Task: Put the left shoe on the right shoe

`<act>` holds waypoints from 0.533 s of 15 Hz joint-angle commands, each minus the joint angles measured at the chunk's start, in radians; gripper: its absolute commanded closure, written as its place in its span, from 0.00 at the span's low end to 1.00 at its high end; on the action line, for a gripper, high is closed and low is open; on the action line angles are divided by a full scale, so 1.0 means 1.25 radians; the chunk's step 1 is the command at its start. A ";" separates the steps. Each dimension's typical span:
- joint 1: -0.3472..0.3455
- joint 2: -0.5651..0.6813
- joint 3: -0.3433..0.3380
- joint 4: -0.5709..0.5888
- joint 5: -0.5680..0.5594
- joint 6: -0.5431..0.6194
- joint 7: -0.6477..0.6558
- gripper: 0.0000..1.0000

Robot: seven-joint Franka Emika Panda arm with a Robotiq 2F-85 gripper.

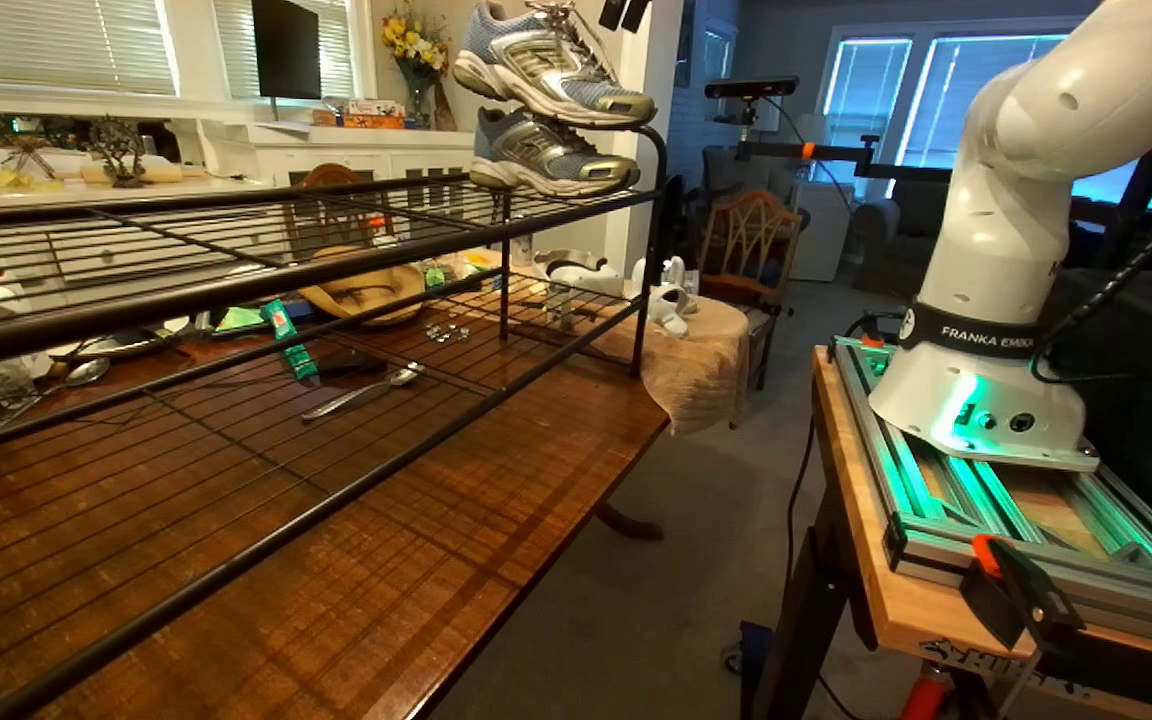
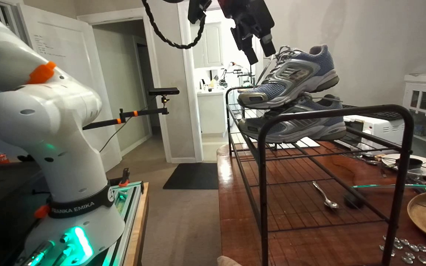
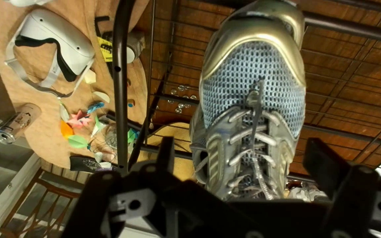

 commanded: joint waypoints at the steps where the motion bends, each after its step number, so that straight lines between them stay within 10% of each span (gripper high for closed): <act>1: 0.008 -0.026 -0.006 0.021 0.015 -0.106 -0.004 0.00; 8: 0.005 -0.054 -0.009 0.047 0.009 -0.217 0.001 0.00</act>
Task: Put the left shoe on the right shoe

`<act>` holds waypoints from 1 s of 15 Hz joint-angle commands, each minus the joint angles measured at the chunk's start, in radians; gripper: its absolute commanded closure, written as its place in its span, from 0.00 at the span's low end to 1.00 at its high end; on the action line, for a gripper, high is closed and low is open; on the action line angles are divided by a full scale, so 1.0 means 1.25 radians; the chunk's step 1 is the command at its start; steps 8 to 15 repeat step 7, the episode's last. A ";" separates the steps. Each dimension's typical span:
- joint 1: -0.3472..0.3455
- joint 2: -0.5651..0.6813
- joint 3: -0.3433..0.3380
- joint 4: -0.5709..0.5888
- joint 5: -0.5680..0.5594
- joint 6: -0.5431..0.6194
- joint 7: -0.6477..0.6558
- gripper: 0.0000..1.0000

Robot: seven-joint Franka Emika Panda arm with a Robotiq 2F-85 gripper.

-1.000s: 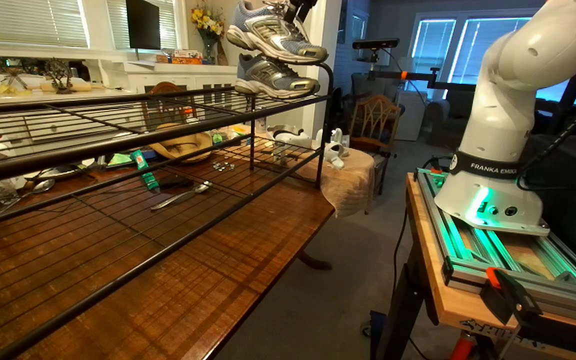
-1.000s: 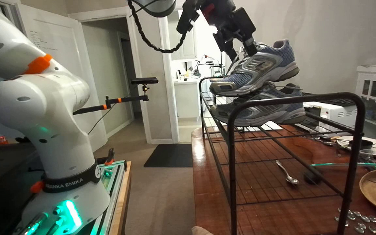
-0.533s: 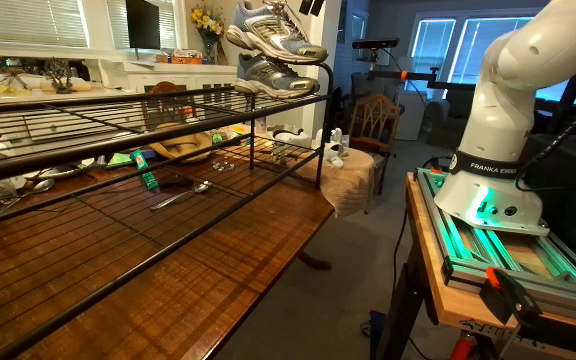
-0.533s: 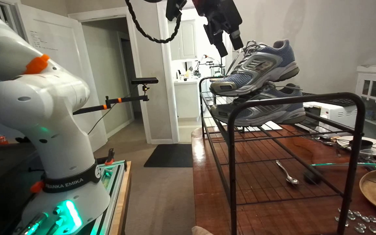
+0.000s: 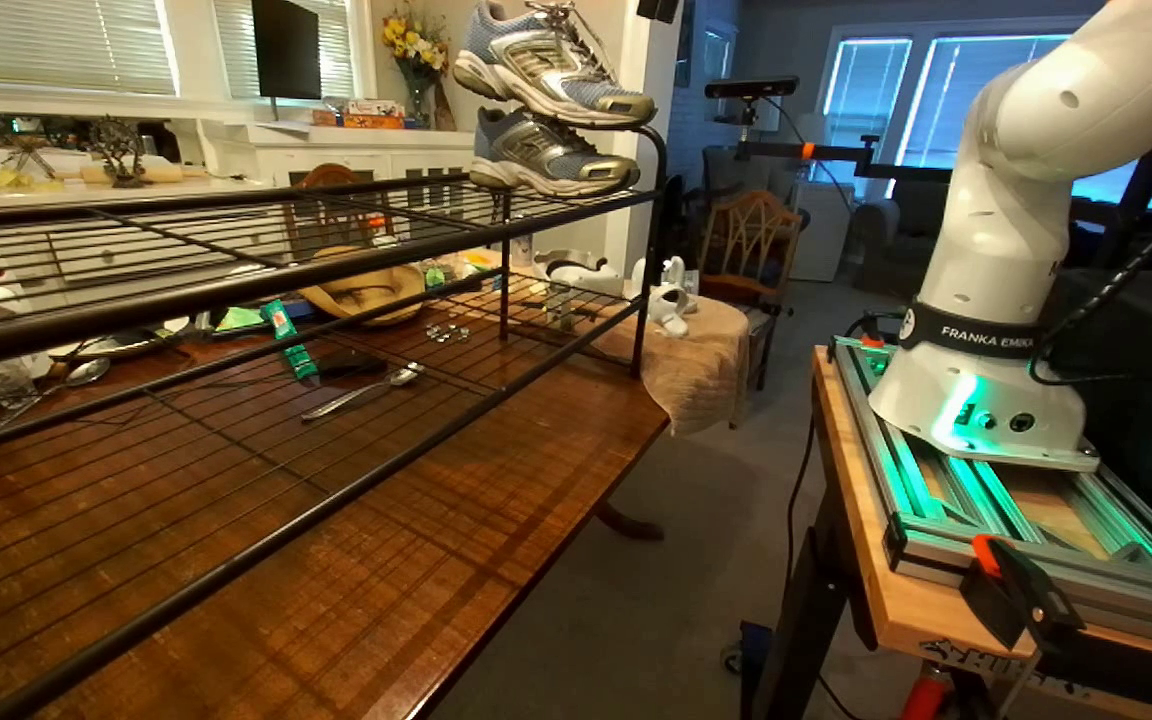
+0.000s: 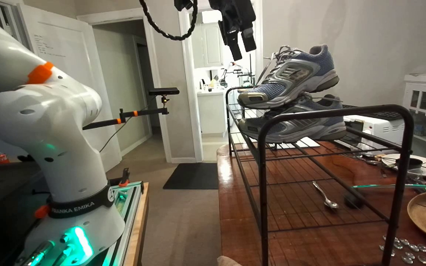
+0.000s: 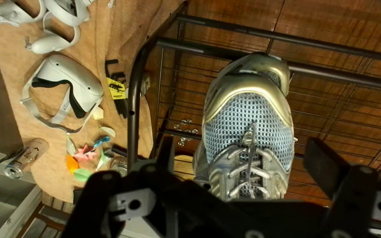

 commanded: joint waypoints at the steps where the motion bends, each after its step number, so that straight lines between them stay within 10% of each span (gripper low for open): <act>1: 0.005 -0.003 -0.004 0.004 -0.003 -0.010 0.003 0.00; 15: 0.005 -0.009 -0.006 0.004 -0.003 -0.015 0.003 0.00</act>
